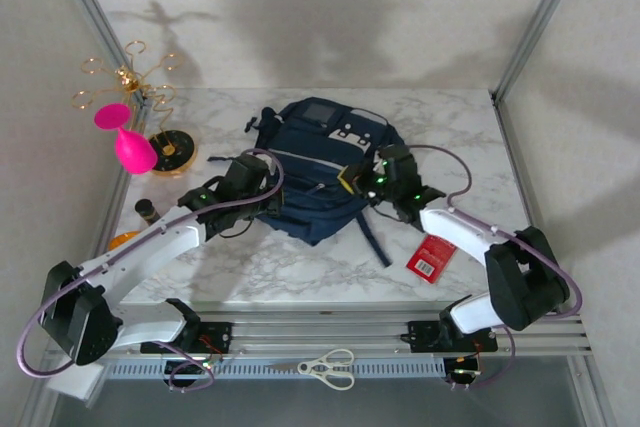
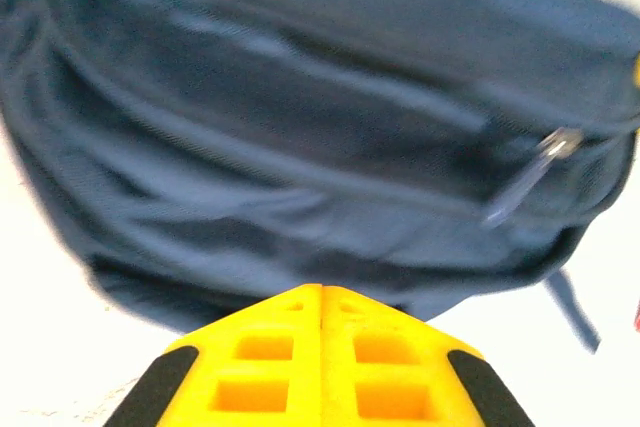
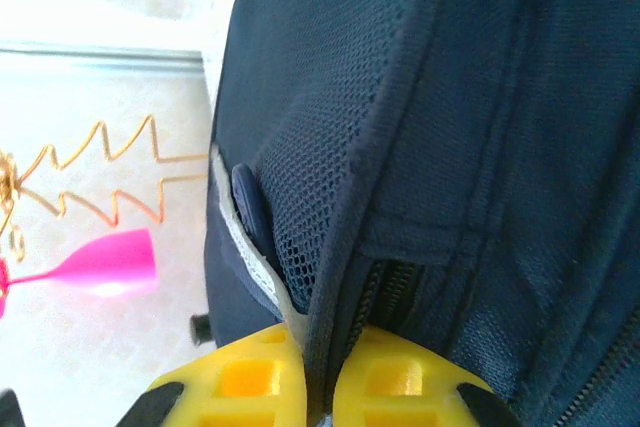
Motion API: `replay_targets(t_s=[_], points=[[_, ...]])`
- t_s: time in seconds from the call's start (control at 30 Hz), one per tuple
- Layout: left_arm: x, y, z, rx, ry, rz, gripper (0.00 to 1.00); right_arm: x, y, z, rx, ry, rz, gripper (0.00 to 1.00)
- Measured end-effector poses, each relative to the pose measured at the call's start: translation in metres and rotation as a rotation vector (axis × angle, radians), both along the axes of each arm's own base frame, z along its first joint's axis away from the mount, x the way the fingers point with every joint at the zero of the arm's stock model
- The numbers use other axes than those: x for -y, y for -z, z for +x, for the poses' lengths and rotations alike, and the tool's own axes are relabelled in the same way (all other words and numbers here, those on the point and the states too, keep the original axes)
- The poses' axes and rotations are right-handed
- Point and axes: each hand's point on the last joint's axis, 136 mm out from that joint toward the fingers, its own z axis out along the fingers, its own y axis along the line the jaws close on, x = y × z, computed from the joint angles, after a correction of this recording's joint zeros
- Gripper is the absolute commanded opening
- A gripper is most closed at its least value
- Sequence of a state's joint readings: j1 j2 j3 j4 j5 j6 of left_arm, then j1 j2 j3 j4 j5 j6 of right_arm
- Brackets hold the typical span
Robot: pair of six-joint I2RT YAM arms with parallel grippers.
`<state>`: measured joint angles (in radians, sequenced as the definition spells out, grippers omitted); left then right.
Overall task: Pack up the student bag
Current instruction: Unzip the student bag at the center of the table.
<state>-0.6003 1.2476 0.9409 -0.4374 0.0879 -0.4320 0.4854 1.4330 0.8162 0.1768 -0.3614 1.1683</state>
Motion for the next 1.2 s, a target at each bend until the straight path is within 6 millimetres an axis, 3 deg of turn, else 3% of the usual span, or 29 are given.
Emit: replay_targets(t_s=[0.1, 0.2, 0.23, 0.4, 0.53, 0.63, 0.9, 1.1, 1.2], points=[[0.010, 0.012, -0.004, -0.043, 0.049, 0.000, 0.00, 0.024, 0.001, 0.012, 0.007, 0.016, -0.033, 0.00], [0.029, 0.013, -0.006, -0.044, 0.107, -0.015, 0.02, 0.029, -0.001, 0.011, 0.012, 0.003, -0.041, 0.00], [0.037, 0.010, -0.007, -0.032, 0.131, -0.026, 0.10, 0.029, -0.001, 0.009, 0.012, -0.002, -0.043, 0.00], [0.081, -0.014, 0.000, 0.048, 0.275, -0.076, 0.30, 0.028, -0.002, 0.007, 0.016, -0.014, -0.046, 0.00], [0.103, -0.027, 0.013, 0.108, 0.353, -0.061, 0.40, 0.027, -0.002, 0.006, 0.013, -0.022, -0.041, 0.00], [0.114, -0.026, 0.022, 0.123, 0.404, -0.025, 0.45, 0.026, -0.002, 0.006, 0.010, -0.026, -0.039, 0.00], [0.121, 0.007, 0.029, 0.059, 0.459, 0.056, 0.47, 0.026, -0.002, 0.007, 0.010, -0.028, -0.037, 0.00], [0.126, 0.011, 0.038, 0.056, 0.459, 0.075, 0.47, 0.026, -0.003, 0.007, 0.008, -0.026, -0.034, 0.00], [0.129, 0.012, 0.041, 0.054, 0.458, 0.080, 0.39, 0.026, -0.003, 0.007, 0.006, -0.023, -0.033, 0.00]])
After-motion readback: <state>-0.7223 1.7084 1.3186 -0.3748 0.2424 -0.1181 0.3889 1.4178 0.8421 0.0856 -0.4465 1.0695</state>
